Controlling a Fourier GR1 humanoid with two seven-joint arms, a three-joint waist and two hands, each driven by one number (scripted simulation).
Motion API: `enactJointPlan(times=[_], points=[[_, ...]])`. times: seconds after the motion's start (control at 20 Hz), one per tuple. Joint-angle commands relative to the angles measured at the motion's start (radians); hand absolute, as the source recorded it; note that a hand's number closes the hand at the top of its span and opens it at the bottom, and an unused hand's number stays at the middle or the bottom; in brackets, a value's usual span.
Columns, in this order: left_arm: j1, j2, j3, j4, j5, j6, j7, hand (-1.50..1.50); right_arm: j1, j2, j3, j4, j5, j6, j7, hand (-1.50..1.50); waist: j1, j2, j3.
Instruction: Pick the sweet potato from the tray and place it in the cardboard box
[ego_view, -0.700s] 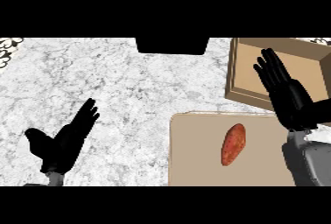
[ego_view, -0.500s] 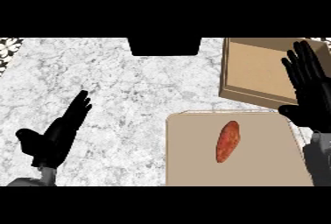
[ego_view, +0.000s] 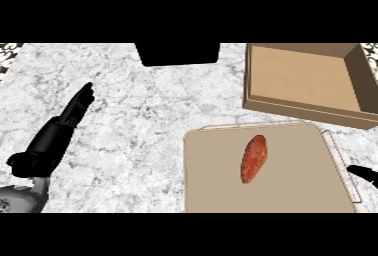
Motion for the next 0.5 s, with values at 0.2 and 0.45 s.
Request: enactJointPlan(times=[0.2, 0.45], points=[[-0.069, 0.007, 0.012, 0.089, -0.032, -0.077, -0.075, 0.00, 0.217, -0.081, 0.027, -0.178, 0.202, 0.079, -0.087, -1.50, 0.047, 0.011, 0.001], [-0.085, -0.024, -0.014, 0.050, -0.041, -0.063, -0.015, 0.00, 0.207, -0.207, 0.129, -0.301, 0.294, 0.212, 0.216, -1.50, 0.071, 0.014, -0.002]])
